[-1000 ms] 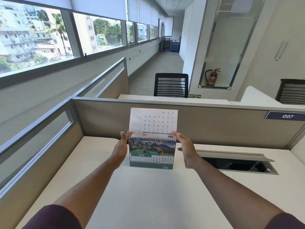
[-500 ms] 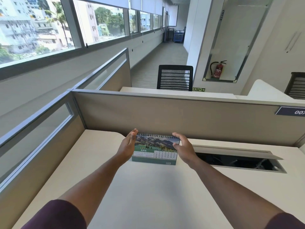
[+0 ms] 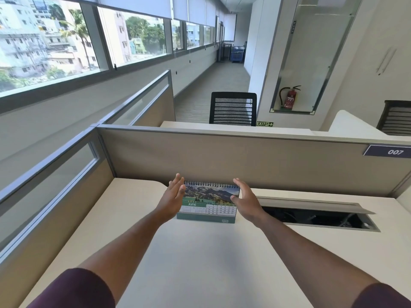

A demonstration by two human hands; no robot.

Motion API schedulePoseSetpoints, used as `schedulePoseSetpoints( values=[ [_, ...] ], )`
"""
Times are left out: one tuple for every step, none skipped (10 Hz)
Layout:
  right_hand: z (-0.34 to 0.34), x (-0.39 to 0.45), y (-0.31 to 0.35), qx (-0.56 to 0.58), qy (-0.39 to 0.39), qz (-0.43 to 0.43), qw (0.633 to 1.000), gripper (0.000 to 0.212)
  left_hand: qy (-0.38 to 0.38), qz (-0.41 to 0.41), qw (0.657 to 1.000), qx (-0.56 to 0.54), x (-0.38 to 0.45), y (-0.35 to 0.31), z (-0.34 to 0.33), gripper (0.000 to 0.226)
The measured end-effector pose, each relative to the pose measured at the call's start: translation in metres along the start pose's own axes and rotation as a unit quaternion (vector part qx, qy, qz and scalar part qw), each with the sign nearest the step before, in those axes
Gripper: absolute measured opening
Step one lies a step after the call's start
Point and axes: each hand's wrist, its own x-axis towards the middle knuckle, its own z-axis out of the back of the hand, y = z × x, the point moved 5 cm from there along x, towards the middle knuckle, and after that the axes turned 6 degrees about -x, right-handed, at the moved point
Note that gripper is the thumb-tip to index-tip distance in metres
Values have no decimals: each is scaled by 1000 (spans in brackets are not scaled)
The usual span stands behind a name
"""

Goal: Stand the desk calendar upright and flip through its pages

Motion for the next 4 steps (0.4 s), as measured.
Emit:
schedulePoseSetpoints(
  values=[
    [1,-3,1,-22,-5,6,1000,65,3,-6,999,45,-4,-1,0,56],
    [8,-13,3,-62,-4,1,998,68,13,-2,994,107,-14,-4,1,61],
    [13,-22,4,-100,0,-1,995,71,23,-9,987,156,-25,-12,2,64],
    [22,-38,6,-163,-7,23,986,74,26,-50,970,236,-47,-27,-4,69]
  ],
)
